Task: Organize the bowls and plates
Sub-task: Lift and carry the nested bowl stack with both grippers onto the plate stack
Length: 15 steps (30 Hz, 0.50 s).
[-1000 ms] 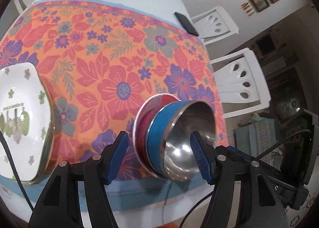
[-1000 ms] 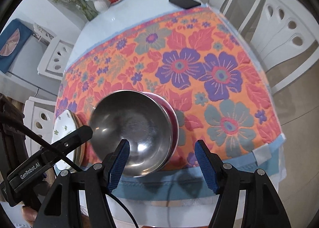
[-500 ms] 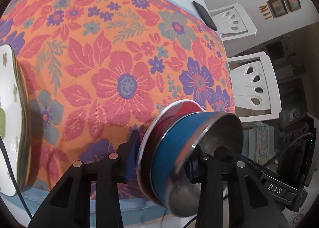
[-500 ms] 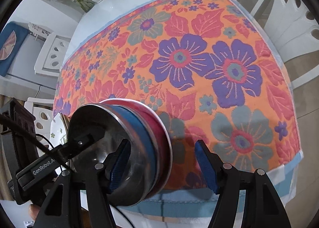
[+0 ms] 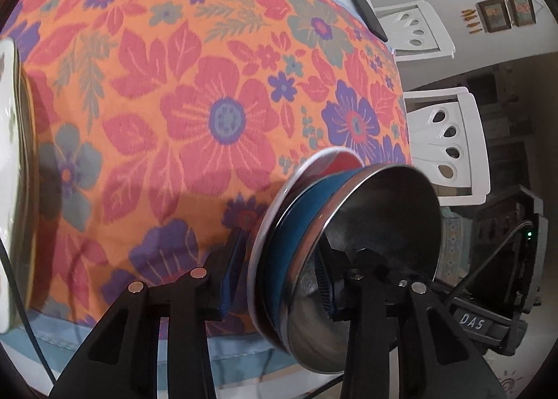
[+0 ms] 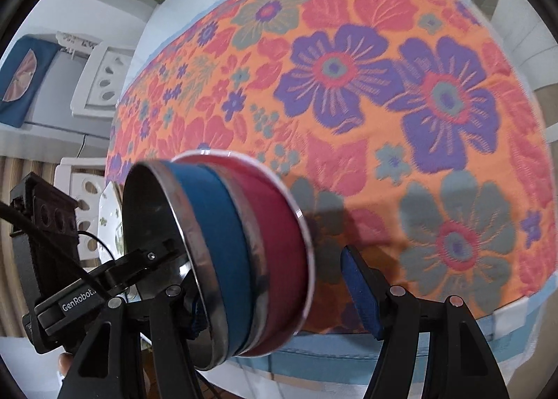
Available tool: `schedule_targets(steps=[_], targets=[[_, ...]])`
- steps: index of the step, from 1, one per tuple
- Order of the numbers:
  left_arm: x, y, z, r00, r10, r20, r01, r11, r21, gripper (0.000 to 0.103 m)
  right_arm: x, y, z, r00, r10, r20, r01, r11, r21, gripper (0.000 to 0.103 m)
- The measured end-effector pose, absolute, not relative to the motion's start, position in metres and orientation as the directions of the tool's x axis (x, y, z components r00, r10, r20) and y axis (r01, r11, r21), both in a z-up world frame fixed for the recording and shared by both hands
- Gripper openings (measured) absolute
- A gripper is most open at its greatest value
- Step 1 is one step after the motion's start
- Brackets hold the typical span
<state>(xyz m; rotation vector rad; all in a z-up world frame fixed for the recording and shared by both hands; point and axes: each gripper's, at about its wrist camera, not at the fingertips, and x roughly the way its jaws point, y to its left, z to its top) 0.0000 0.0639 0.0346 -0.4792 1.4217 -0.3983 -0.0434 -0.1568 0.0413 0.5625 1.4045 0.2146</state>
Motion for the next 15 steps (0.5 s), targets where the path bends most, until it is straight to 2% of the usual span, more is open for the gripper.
schedule_targets(steps=[5, 15], targets=[[-0.005, 0.063, 0.032, 0.12, -0.545, -0.83, -0.021, 0.834, -0.551, 0.035, -0.047, -0.149, 0.032, 0.164, 0.501, -0.85, 0.18, 0.832, 0.525, 0.054], [-0.01, 0.06, 0.046, 0.203, -0.499, -0.842, 0.041, 0.864, -0.502, 0.035, -0.048, -0.137, 0.051, 0.239, 0.435, -0.868, 0.074, 0.883, 0.463, 0.048]])
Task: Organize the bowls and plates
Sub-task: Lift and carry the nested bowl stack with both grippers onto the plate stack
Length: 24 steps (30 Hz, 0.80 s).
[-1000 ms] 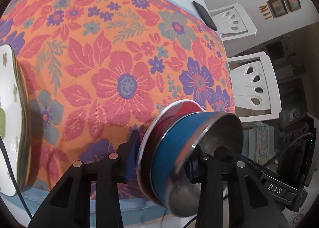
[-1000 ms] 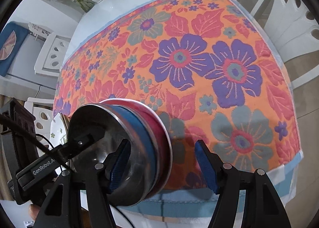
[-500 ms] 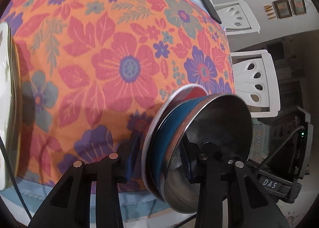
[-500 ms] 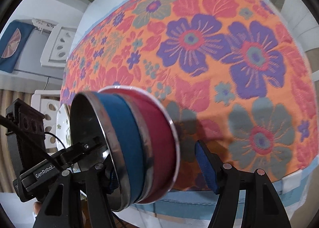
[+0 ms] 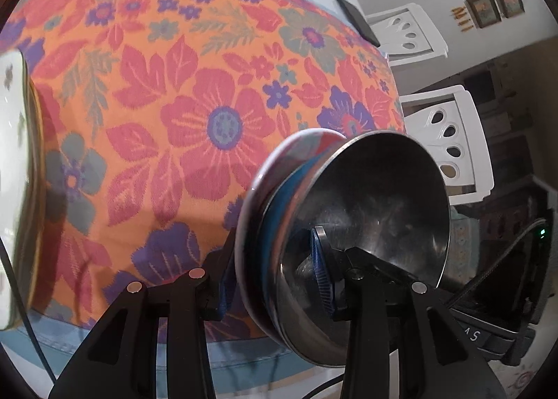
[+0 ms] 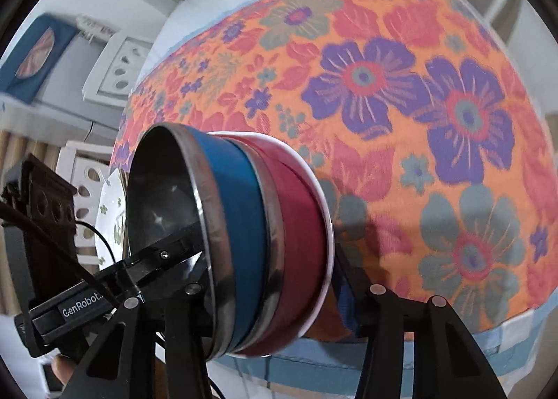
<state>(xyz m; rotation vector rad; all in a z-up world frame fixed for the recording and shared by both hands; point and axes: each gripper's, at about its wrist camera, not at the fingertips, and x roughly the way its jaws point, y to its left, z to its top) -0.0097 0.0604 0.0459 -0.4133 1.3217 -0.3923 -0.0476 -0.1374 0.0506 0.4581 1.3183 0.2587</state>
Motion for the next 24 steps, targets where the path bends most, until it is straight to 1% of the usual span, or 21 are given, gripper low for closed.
schedule_targets(steps=[8, 12, 18, 24], targets=[[-0.007, 0.079, 0.074, 0.286, -0.475, -0.832, 0.042, 0.874, -0.485, 0.035, -0.035, -0.12, 0.077, 0.282, 0.436, -0.855, 0.012, 0.889, 0.458, 0.047], [-0.009, 0.107, 0.103, 0.34, -0.464, -0.818, 0.025, 0.874, -0.486, 0.035, -0.031, -0.097, 0.104, 0.31, 0.447, -0.839, -0.016, 0.885, 0.465, 0.047], [-0.013, 0.17, 0.146, 0.412, -0.433, -0.802, 0.021, 0.884, -0.466, 0.035, -0.023, -0.03, 0.15, 0.368, 0.461, -0.808, -0.073, 0.88, 0.468, 0.047], [-0.021, 0.248, 0.165, 0.449, -0.402, -0.798, 0.008, 0.895, -0.446, 0.035, -0.018, 0.05, 0.162, 0.355, 0.496, -0.792, -0.1, 0.863, 0.496, 0.047]])
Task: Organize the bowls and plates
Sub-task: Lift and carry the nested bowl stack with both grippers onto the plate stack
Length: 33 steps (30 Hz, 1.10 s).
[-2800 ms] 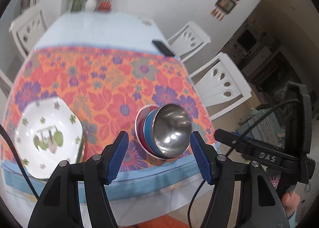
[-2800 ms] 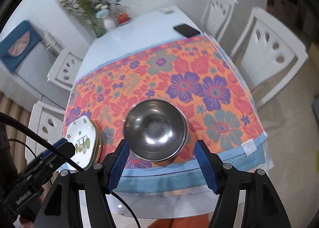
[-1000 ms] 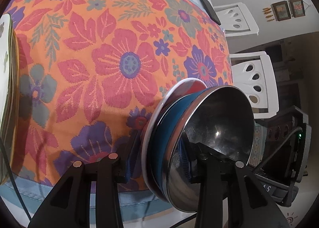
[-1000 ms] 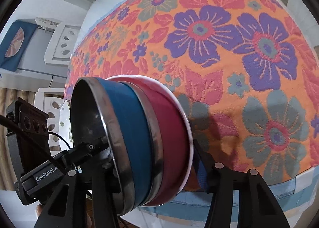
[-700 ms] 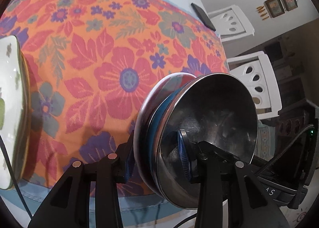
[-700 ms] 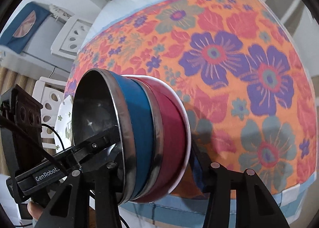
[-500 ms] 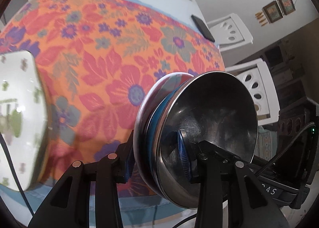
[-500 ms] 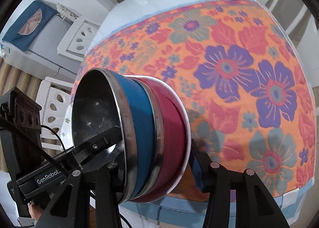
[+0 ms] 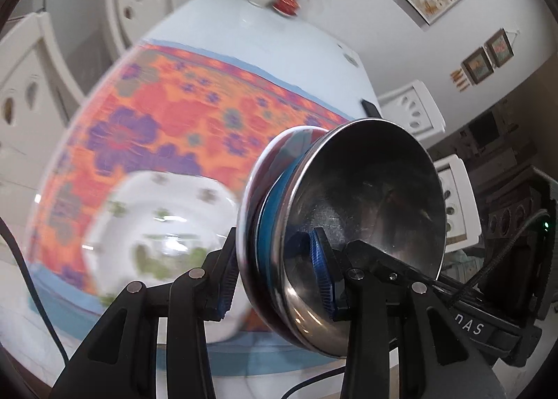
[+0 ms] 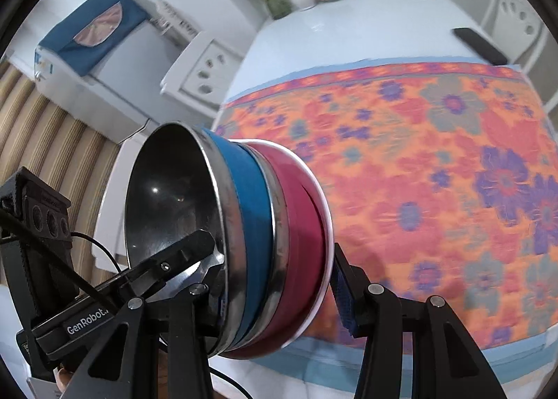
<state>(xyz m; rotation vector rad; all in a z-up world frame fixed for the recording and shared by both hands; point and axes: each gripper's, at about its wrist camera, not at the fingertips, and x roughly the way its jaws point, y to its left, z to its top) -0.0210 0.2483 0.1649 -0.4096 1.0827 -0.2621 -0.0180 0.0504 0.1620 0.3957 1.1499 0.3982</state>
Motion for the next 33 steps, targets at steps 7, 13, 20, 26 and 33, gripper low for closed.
schedule_targets(steps=[7, 13, 20, 26, 33], targets=[[-0.029, 0.318, 0.14, 0.417, -0.398, -0.818, -0.033, 0.892, -0.451, 0.035, -0.016, 0.121, 0.136, 0.288, 0.506, -0.813, -0.08, 0.859, 0.506, 0.047], [-0.03, 0.337, 0.108, 0.339, -0.442, -0.831, -0.036, 0.876, -0.481, 0.035, -0.018, 0.141, 0.099, 0.23, 0.471, -0.851, -0.009, 0.876, 0.482, 0.047], [-0.026, 0.335, 0.087, 0.279, -0.468, -0.839, 0.007, 0.874, -0.485, 0.035, -0.015, 0.138, 0.078, 0.217, 0.432, -0.876, 0.056, 0.89, 0.453, 0.047], [-0.023, 0.337, 0.082, 0.26, -0.494, -0.83, 0.019, 0.862, -0.507, 0.035, -0.013, 0.138, 0.078, 0.223, 0.409, -0.885, 0.07, 0.899, 0.433, 0.047], [-0.023, 0.344, 0.082, 0.256, -0.513, -0.819, 0.009, 0.849, -0.529, 0.035, -0.014, 0.131, 0.076, 0.218, 0.443, -0.87, 0.115, 0.873, 0.473, 0.047]])
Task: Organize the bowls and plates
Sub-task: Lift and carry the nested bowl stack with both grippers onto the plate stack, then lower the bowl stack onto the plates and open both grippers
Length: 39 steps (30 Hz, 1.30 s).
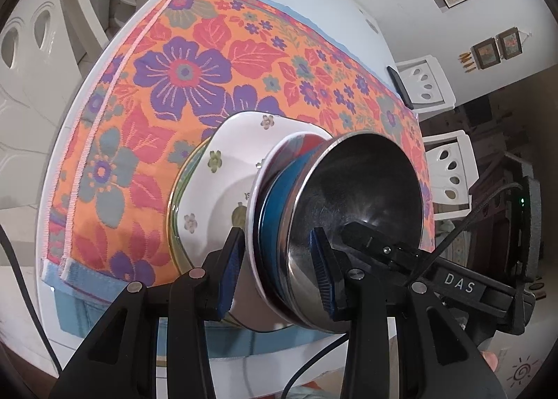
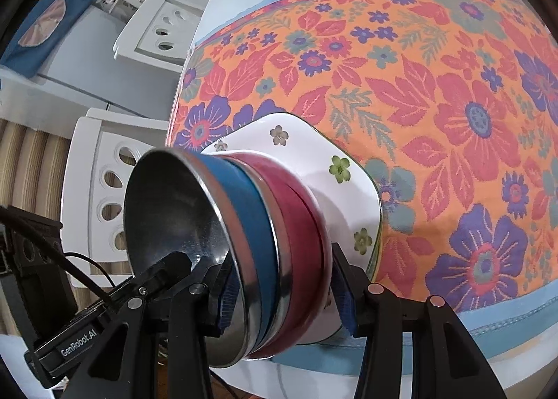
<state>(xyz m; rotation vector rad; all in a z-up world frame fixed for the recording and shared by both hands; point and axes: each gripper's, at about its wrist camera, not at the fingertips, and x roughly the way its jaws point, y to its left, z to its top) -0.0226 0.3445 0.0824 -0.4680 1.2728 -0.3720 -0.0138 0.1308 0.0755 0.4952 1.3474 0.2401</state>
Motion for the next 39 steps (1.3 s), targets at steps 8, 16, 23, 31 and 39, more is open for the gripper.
schedule_targets(steps=[8, 16, 23, 31, 39], targets=[[-0.026, 0.35, 0.093, 0.282, -0.513, -0.811, 0.027, 0.849, -0.527, 0.035, -0.019, 0.124, 0.089, 0.245, 0.459, -0.854, 0.119, 0.86, 0.497, 0.047], [-0.035, 0.354, 0.124, 0.351, -0.479, -0.805, 0.086, 0.872, -0.481, 0.035, -0.028, 0.12, 0.118, 0.317, 0.436, -0.842, 0.087, 0.871, 0.483, 0.047], [-0.049, 0.346, 0.175, 0.468, -0.403, -0.787, 0.188, 0.915, -0.357, 0.037, -0.044, 0.131, 0.16, 0.404, 0.383, -0.831, 0.034, 0.901, 0.432, 0.047], [-0.08, 0.342, 0.226, 0.616, -0.298, -0.729, 0.212, 0.954, -0.211, 0.067, -0.08, 0.16, 0.204, 0.509, 0.304, -0.805, -0.018, 0.939, 0.343, 0.059], [-0.1, 0.342, 0.232, 0.668, -0.185, -0.721, 0.134, 0.983, -0.128, 0.081, -0.1, 0.174, 0.198, 0.466, 0.205, -0.861, 0.036, 0.968, 0.25, 0.059]])
